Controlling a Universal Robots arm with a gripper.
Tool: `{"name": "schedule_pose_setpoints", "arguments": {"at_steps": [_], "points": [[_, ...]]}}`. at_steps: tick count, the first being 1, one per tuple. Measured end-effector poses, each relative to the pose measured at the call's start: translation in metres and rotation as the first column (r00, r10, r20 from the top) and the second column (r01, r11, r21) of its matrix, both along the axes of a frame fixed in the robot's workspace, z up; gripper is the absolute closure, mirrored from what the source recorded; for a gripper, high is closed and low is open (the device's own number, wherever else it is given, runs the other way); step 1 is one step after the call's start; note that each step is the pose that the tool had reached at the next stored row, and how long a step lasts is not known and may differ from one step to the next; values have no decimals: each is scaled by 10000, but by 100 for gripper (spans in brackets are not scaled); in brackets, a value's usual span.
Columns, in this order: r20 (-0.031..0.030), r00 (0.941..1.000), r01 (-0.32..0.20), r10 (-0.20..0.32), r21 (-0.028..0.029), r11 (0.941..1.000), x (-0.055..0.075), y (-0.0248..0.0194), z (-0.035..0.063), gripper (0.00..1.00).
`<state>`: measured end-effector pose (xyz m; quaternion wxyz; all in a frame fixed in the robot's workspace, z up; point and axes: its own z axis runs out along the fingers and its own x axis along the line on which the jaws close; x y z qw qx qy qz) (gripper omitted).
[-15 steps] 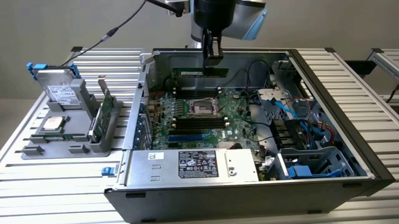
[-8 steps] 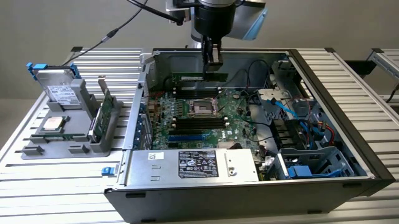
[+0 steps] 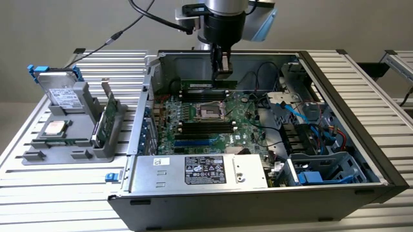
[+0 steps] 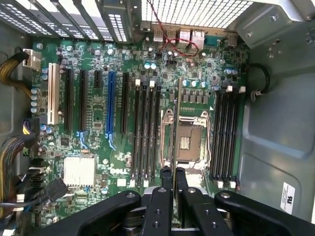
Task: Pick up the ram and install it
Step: 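Insert the ram into the slot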
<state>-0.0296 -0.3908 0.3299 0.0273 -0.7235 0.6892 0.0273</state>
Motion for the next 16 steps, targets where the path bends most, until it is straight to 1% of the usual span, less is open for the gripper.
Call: {"name": "schedule_pose_setpoints", "arguments": {"at_steps": [5,6,7,16], "points": [[0,10000,0,0,0,10000,6,-36,-90,87],[-1,10000,0,0,-1,10000,6,-47,-109,87],[-1,10000,0,0,-1,10000,6,-67,-146,87],[0,10000,0,0,1,10000,6,-156,-310,87]]}}
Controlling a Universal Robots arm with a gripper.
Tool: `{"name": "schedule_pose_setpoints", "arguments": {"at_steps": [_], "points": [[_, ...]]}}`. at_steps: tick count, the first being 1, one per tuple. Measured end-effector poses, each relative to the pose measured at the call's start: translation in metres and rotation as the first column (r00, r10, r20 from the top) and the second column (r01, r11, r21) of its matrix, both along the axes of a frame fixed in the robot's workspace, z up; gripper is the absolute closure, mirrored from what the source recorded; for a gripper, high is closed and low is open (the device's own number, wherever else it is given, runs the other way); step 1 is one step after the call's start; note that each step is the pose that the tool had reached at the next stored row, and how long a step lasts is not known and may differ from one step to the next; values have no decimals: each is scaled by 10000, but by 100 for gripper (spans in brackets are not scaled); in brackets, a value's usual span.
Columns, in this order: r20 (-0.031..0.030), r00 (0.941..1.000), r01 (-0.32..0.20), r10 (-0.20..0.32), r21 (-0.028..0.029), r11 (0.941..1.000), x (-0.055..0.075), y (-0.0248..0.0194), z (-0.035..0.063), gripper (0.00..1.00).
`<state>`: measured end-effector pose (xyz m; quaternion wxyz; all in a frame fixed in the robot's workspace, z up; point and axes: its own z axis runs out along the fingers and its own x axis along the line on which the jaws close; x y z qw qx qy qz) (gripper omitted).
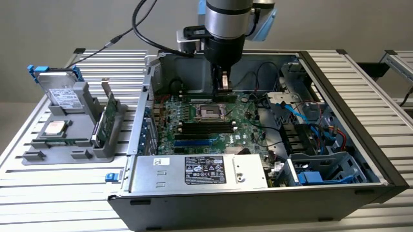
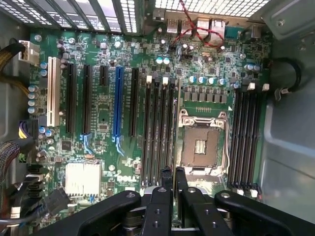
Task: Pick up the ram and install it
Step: 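Insert the ram into the slot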
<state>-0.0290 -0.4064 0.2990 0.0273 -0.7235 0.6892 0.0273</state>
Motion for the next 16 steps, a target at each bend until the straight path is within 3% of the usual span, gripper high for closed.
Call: {"name": "schedule_pose_setpoints", "arguments": {"at_steps": [9,16], "points": [[0,10000,0,0,-1,10000,1,-73,-164,87],[-1,10000,0,0,-1,10000,3,-92,-290,87]]}}
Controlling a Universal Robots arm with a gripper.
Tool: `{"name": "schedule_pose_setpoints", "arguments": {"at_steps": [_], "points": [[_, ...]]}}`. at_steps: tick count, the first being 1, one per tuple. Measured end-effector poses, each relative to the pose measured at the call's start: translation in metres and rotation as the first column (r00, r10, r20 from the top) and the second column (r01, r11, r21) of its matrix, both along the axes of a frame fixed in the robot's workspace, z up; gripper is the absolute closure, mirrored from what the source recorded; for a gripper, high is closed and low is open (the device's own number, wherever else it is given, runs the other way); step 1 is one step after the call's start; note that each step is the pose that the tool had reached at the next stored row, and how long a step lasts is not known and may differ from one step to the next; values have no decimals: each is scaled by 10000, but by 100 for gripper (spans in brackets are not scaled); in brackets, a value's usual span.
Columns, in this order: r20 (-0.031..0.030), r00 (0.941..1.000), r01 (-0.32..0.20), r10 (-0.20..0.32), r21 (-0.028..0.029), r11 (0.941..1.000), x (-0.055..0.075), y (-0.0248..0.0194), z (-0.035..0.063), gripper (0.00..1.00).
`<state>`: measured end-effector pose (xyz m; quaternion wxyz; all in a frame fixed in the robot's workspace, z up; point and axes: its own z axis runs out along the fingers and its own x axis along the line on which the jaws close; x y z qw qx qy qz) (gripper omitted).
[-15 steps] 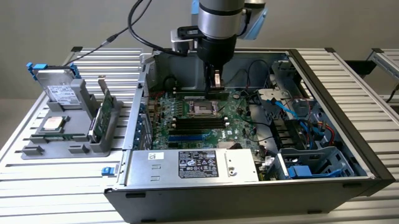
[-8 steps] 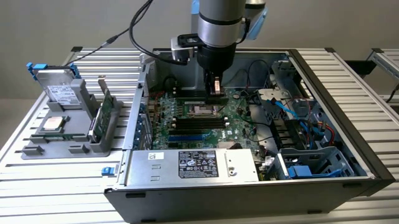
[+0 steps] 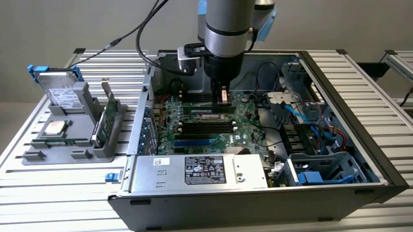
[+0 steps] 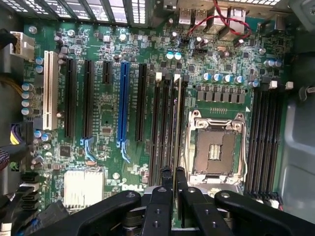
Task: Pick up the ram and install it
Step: 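Insert the ram into the slot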
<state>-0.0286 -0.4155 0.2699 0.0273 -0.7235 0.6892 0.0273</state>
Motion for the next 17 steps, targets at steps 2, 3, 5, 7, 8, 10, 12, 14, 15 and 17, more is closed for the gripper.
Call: {"name": "schedule_pose_setpoints", "arguments": {"at_steps": [2,3,5,7,8,10,12,14,15,17], "points": [[0,10000,0,0,0,10000,1,-7,-37,87],[0,10000,0,0,-1,10000,1,-12,-55,87],[0,10000,0,0,2,10000,2,-20,-91,87],[0,10000,0,0,-1,10000,3,-29,-127,87],[0,10000,1,-1,-1,10000,3,-33,-146,87],[0,10000,0,0,1,10000,3,-41,-183,87],[0,10000,0,0,1,10000,3,-50,-220,87],[1,10000,1,-1,1,10000,3,-56,-255,87],[1,10000,1,-1,0,10000,3,-57,-275,87],[1,10000,0,0,-8,10000,3,-57,-303,87]]}}
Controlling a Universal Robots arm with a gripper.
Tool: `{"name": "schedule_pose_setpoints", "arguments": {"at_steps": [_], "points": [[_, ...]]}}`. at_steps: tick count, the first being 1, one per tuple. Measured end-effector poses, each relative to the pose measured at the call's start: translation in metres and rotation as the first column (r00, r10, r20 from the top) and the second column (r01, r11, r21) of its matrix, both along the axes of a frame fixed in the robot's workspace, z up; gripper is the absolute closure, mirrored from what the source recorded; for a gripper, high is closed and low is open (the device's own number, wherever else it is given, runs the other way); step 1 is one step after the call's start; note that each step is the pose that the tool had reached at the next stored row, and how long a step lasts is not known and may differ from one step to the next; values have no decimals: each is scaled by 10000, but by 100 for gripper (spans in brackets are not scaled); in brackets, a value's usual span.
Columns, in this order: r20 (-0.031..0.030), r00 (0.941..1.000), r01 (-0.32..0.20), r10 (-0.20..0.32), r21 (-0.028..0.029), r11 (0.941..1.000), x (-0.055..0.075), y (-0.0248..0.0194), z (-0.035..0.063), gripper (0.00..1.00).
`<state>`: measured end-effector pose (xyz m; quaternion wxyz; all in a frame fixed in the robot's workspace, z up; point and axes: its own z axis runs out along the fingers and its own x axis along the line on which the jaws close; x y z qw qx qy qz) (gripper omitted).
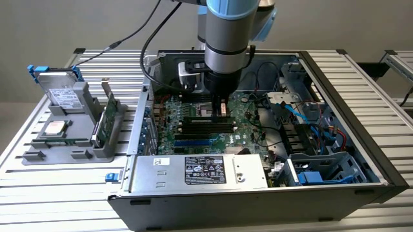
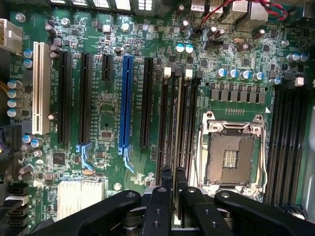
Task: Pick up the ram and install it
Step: 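Insert the ram into the slot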
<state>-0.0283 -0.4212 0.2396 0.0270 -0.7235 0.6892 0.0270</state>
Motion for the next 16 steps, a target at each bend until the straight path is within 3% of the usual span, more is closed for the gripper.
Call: {"name": "schedule_pose_setpoints", "arguments": {"at_steps": [16], "points": [[0,10000,-1,1,-35,10000,-8,-25,-61,87]]}}
